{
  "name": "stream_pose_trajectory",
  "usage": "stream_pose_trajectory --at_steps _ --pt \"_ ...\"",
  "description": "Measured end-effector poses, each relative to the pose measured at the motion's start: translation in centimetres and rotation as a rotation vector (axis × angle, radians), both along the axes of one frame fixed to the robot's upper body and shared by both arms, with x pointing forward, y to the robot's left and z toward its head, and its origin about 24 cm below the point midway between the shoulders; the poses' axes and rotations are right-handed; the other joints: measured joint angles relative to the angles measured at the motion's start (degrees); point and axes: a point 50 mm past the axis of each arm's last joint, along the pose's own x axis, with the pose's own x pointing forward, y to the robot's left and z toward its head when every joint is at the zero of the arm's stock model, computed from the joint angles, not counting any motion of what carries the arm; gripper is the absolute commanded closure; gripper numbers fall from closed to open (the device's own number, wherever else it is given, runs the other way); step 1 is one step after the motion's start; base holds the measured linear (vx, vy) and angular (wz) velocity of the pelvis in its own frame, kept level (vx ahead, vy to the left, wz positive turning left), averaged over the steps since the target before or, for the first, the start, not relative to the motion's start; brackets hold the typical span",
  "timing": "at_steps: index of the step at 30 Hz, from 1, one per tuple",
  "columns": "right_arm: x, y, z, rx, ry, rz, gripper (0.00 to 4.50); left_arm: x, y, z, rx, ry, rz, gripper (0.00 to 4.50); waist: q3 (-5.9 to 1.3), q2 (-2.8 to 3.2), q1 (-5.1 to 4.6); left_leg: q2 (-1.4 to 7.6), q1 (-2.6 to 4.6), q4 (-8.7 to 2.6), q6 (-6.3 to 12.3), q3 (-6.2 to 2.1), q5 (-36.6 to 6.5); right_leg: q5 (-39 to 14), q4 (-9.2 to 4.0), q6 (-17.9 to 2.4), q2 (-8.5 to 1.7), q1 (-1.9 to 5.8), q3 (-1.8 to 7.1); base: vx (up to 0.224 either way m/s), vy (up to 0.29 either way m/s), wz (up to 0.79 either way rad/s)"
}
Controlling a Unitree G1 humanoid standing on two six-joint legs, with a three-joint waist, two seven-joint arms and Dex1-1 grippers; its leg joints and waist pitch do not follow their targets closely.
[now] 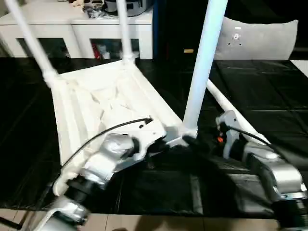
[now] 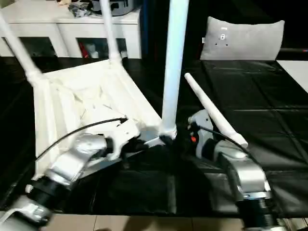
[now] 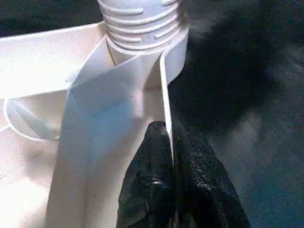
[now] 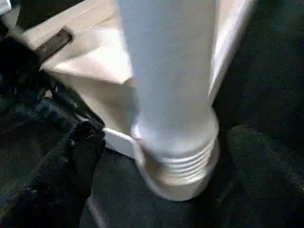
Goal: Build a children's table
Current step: Rotate leg to tighten
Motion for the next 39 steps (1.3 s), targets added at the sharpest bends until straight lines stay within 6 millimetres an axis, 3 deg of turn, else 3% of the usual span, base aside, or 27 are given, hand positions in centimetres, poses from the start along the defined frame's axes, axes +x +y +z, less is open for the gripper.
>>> stream_pose_trajectory --at_steps 6,14,16,21,28,33,35,39 --pt "-0.4 1.0 0.3 0.012 0.034 0.192 0.47 -0.7 0.7 0.2 0.022 0.031 -0.157 4.5 0.0 -0.04 2.02 -0.06 -0.01 0.14 0.09 0.05 -0.05 0.05 0.0 -0.08 -0.15 0.07 0.01 0.0 0.0 0.0" --pt "-1.0 1.4 -0.1 0.027 0.101 0.302 1.0 -0.9 1.4 0.4 0.05 0.057 -0.245 4.5 0.0 -0.06 2.13 -0.04 0.04 0.15 0.08 0.05 -0.04 0.04 0.11 -0.07 -0.14 0.07 0.0 0.0 0.0 0.0" --pt "-1.0 1.4 -0.2 0.032 0.111 0.307 1.35 -0.9 1.4 0.4 0.048 0.058 -0.248 4.5 -0.01 -0.07 2.14 -0.04 0.04 0.17 0.08 0.05 -0.04 0.04 0.11 -0.07 -0.14 0.07 0.01 0.0 0.0 0.0" --pt "-1.1 1.5 -0.2 0.037 0.12 0.32 1.73 -0.8 1.5 0.4 0.044 0.059 -0.256 4.5 -0.02 -0.1 2.14 -0.04 0.03 0.17 0.08 0.05 -0.04 0.03 0.11 -0.06 -0.14 0.07 0.0 0.0 0.0 0.0" --pt "-1.5 1.6 -0.4 0.043 0.117 0.305 1.89 -0.9 1.5 0.4 0.037 0.077 -0.248 4.5 -0.06 -0.19 2.27 -0.04 0.04 0.17 0.08 0.05 -0.04 0.01 0.11 -0.02 -0.14 0.08 0.0 0.0 0.0 0.0" --pt "-1.4 2.0 -1.0 0.077 0.11 0.183 1.89 -0.6 1.1 0.1 0.016 0.093 -0.158 4.5 -0.12 -0.29 1.83 -0.04 0.14 0.17 0.04 0.05 -0.01 -0.13 0.14 0.23 -0.14 0.31 0.01 0.0 0.0 0.0" --pt "-1.1 2.1 -1.2 0.078 0.095 0.113 1.9 -0.4 0.8 0.0 0.009 0.095 -0.104 4.5 -0.16 -0.38 1.65 -0.04 0.49 0.18 0.02 0.06 0.0 -0.15 0.13 0.27 -0.14 0.38 0.03 0.0 0.0 0.0" --pt "0.8 2.9 -1.9 0.084 0.037 -0.181 1.95 0.2 -0.6 -0.4 -0.041 0.116 0.124 4.5 -0.12 -0.47 -1.28 -0.07 0.77 0.23 -0.06 0.09 0.05 -0.16 0.05 0.27 -0.17 0.45 0.03 0.0 0.0 0.0"
